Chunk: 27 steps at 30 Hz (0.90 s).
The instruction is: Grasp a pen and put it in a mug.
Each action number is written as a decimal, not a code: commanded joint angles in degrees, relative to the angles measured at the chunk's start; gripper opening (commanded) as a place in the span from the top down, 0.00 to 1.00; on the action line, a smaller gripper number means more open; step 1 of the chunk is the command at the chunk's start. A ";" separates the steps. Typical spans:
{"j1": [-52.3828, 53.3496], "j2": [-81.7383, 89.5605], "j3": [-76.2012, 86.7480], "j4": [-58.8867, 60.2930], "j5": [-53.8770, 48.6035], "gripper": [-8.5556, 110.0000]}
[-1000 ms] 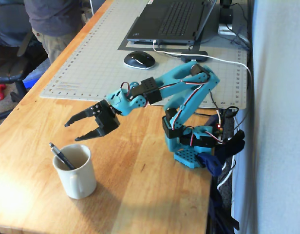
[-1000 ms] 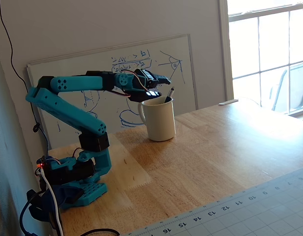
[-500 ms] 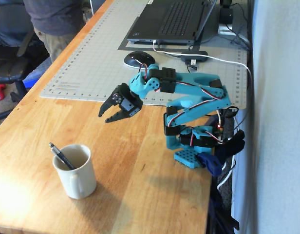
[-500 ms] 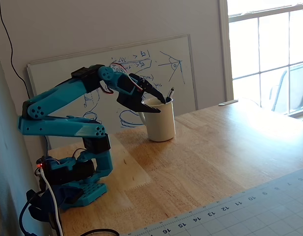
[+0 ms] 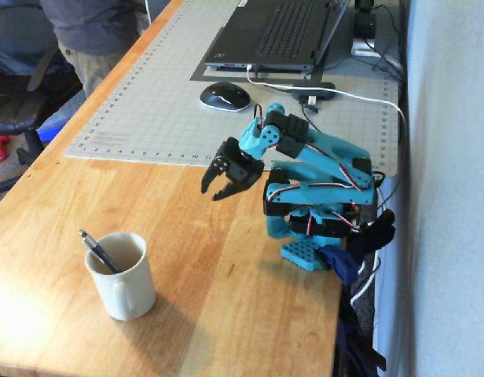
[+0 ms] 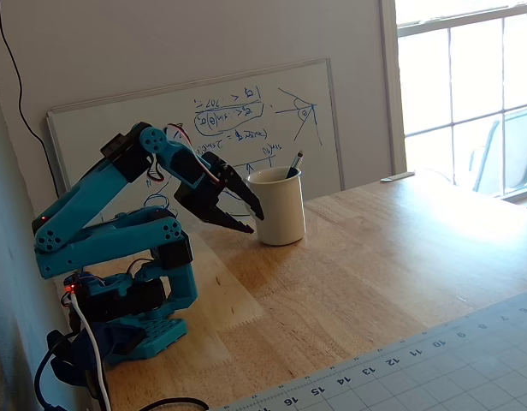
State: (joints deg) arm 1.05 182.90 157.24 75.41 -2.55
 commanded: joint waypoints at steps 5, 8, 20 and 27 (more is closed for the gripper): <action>0.53 7.73 9.40 0.35 -0.62 0.86; 0.53 8.88 10.02 0.26 -0.53 0.87; 0.35 8.96 17.58 -10.28 -0.53 0.87; 0.00 8.96 20.21 -13.54 -0.53 0.88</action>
State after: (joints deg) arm 1.23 190.46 178.42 63.28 -2.72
